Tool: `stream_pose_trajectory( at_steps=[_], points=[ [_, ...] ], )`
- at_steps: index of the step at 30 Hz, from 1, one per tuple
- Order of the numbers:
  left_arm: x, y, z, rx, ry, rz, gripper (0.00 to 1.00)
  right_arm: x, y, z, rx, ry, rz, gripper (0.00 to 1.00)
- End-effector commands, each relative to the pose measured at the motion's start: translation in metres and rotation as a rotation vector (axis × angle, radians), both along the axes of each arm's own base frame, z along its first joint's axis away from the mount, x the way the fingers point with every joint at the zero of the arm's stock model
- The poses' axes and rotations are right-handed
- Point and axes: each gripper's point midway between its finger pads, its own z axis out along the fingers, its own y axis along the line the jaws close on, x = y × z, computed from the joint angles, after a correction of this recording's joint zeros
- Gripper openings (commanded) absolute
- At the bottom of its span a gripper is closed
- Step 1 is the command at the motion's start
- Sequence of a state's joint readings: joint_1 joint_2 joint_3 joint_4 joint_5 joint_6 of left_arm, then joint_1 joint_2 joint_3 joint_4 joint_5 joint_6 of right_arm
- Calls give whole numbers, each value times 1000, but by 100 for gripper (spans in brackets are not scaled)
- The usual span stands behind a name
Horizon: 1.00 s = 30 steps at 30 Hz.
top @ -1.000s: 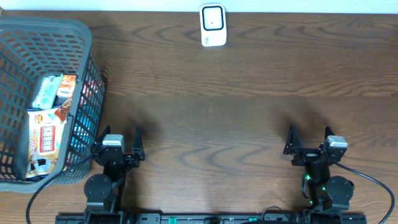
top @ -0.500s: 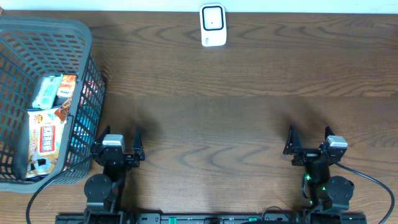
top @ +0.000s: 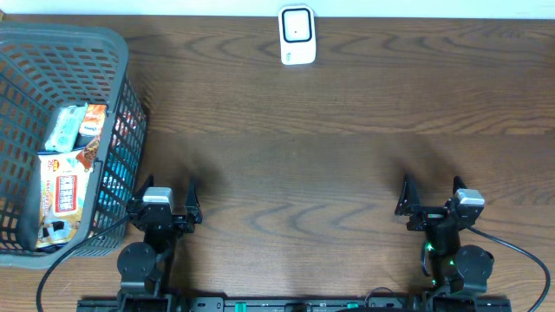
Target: Scan the item barcode
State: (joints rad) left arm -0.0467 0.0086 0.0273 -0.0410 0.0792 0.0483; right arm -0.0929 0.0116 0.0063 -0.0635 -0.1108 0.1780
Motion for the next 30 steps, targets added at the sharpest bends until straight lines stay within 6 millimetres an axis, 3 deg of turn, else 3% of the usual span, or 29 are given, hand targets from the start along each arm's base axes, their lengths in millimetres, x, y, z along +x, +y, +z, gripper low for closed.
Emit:
stream_pose_trajectory(
  at_steps=[1, 20, 25, 30],
  points=[
    [0, -1, -16, -6, 42, -4, 81, 0, 0, 0, -8, 0, -1, 99],
    [0, -1, -16, -7, 41, -5, 80, 0, 0, 0, -8, 0, -1, 99],
    [-1, -6, -15, -11, 41, -34, 80, 0, 0, 0, -8, 0, -1, 99],
    [-4, -25, -13, -24, 36, -143, 80, 0, 0, 0, -8, 0, -1, 99]
  ],
)
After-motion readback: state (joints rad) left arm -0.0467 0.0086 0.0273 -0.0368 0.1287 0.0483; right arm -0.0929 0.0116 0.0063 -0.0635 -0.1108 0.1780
